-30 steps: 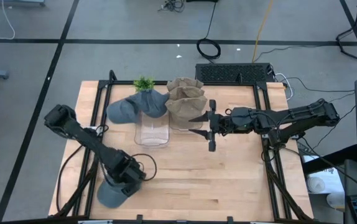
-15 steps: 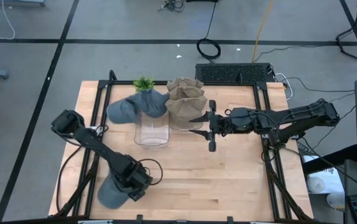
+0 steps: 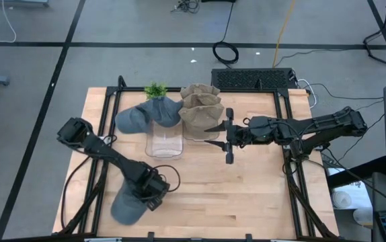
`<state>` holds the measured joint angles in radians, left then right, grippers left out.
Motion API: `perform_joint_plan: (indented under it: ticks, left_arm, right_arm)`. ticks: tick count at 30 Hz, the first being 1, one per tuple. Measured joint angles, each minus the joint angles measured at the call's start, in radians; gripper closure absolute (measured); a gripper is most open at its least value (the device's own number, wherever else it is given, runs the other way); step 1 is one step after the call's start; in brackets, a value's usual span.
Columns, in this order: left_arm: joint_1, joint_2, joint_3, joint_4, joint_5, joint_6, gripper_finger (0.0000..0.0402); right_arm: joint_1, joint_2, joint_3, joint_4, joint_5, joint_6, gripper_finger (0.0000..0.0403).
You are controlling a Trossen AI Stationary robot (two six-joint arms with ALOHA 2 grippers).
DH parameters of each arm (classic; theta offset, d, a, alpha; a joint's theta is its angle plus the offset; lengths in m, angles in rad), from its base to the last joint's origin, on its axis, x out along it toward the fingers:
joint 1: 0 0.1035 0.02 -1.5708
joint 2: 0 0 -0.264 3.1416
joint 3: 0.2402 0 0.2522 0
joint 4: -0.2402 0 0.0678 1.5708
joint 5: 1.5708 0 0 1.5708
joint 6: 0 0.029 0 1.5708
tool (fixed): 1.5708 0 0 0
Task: Pick & Place hat
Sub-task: Put the bottom blue cap into the left transparent bin
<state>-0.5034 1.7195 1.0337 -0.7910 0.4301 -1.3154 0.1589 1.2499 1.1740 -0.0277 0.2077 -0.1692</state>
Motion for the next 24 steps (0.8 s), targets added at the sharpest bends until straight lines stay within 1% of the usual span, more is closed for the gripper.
perform_joint_plan:
  ticks: [3, 5, 6, 7, 9, 12, 14, 17, 19, 24]
  left_arm:
    - [0.021, 0.000, 0.017, -0.035, -0.005, 0.056, 0.0389]
    - [0.032, 0.000, 0.047, -0.088, -0.035, 0.093, 0.0394]
    - [0.037, 0.000, 0.067, -0.121, -0.054, 0.116, 0.0395]
    - [0.041, -0.003, 0.093, -0.159, -0.076, 0.139, 0.0395]
    - [0.050, -0.018, 0.153, -0.233, -0.123, 0.181, 0.0396]
    - [0.063, -0.035, 0.258, -0.334, -0.190, 0.234, 0.0397]
    - [0.066, -0.043, 0.337, -0.399, -0.252, 0.264, 0.0398]
    - [0.067, -0.044, 0.459, -0.511, -0.320, 0.307, 0.0399]
    - [0.067, -0.043, 0.528, -0.581, -0.335, 0.324, 0.0399]
    - [0.047, -0.043, 0.682, -0.687, -0.380, 0.342, 0.0400]
  right_arm:
    - [0.000, 0.000, 0.000, 0.001, 0.000, -0.001, 0.0261]
    - [0.000, 0.000, 0.000, 0.000, 0.001, 0.009, 0.0261]
    - [0.000, -0.001, 0.000, 0.000, 0.004, 0.043, 0.0261]
    - [0.000, -0.005, 0.000, 0.000, 0.007, 0.096, 0.0261]
    - [0.000, -0.013, 0.000, 0.014, 0.027, 0.251, 0.0261]
    - [-0.002, -0.029, 0.000, 0.086, 0.028, 0.500, 0.0261]
    - [-0.003, -0.032, 0.000, 0.154, 0.028, 0.584, 0.0261]
    - [0.001, -0.042, 0.000, 0.205, 0.002, 0.595, 0.0261]
    - [-0.002, -0.050, 0.000, 0.232, -0.030, 0.578, 0.0261]
    - [-0.005, -0.076, 0.000, 0.262, -0.082, 0.574, 0.0256]
